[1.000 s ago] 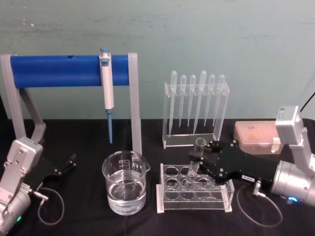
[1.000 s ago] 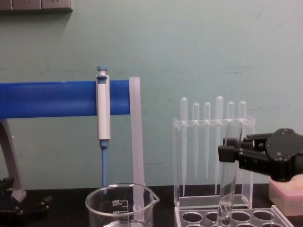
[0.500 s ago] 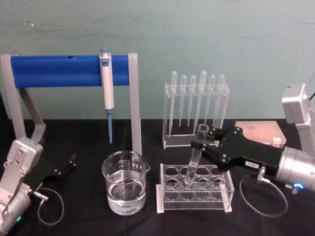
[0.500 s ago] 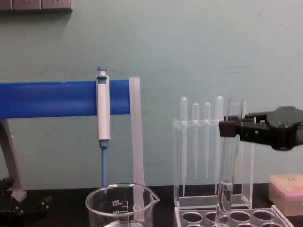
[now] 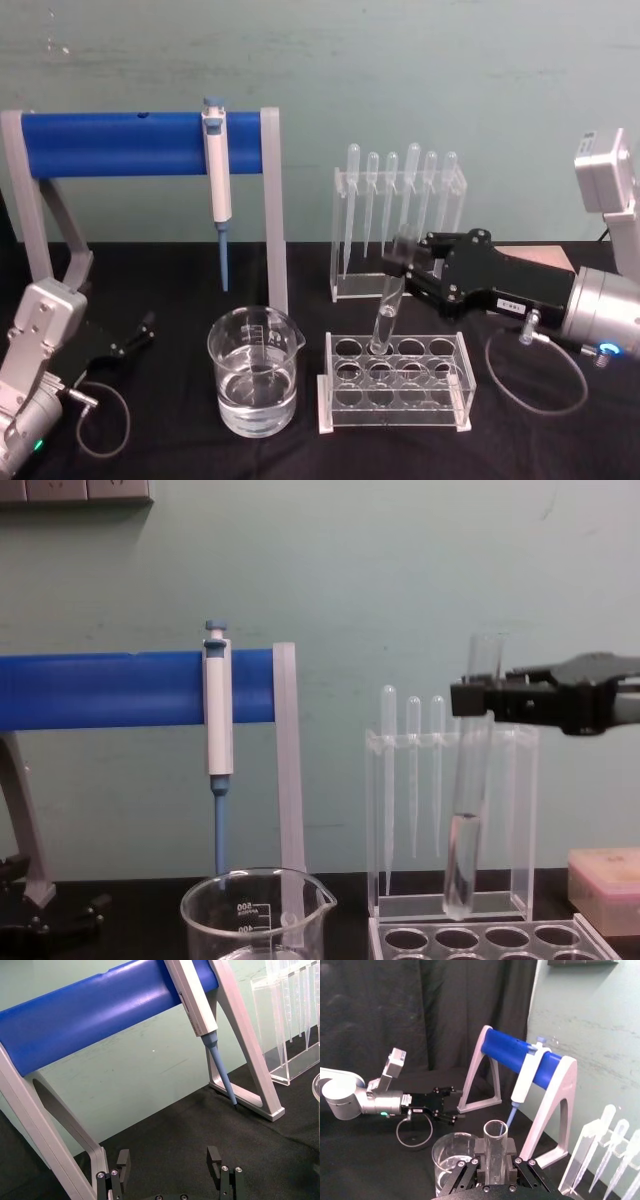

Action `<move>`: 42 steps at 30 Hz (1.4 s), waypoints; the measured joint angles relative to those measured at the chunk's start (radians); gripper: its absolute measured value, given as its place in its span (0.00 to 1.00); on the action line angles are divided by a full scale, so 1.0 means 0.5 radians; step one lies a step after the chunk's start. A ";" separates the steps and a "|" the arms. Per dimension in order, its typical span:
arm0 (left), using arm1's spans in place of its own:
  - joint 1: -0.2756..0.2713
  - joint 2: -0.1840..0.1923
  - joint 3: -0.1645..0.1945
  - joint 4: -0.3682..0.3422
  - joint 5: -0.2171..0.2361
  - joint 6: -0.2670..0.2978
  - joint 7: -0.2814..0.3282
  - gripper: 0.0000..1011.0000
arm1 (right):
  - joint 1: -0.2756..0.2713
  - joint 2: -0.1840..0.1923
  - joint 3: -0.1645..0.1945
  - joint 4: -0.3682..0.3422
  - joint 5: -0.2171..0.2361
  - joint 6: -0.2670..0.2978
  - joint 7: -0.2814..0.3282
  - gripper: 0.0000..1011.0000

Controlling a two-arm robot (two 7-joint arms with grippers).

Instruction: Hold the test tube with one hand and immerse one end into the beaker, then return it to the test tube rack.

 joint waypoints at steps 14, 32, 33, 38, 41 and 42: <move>0.000 0.000 0.000 0.000 0.000 0.000 0.000 0.99 | 0.258 -0.098 -0.133 -0.005 0.002 0.039 0.045 0.22; 0.000 0.000 0.000 0.000 0.000 0.000 0.000 0.99 | 0.469 -0.365 -0.388 0.271 0.007 -0.073 0.160 0.22; 0.000 0.000 0.000 0.000 0.000 0.000 0.000 0.99 | 0.471 -0.371 -0.397 0.283 0.006 -0.079 0.166 0.22; 0.000 0.000 0.000 0.000 0.000 0.000 0.000 0.99 | 0.477 -0.418 -0.446 0.390 -0.019 -0.133 0.183 0.22; 0.000 0.000 0.000 0.000 0.000 0.000 0.000 0.99 | 0.477 -0.442 -0.465 0.453 -0.039 -0.166 0.191 0.22; 0.000 0.000 0.000 0.000 0.000 0.000 0.000 0.99 | 0.477 -0.449 -0.470 0.468 -0.044 -0.175 0.195 0.22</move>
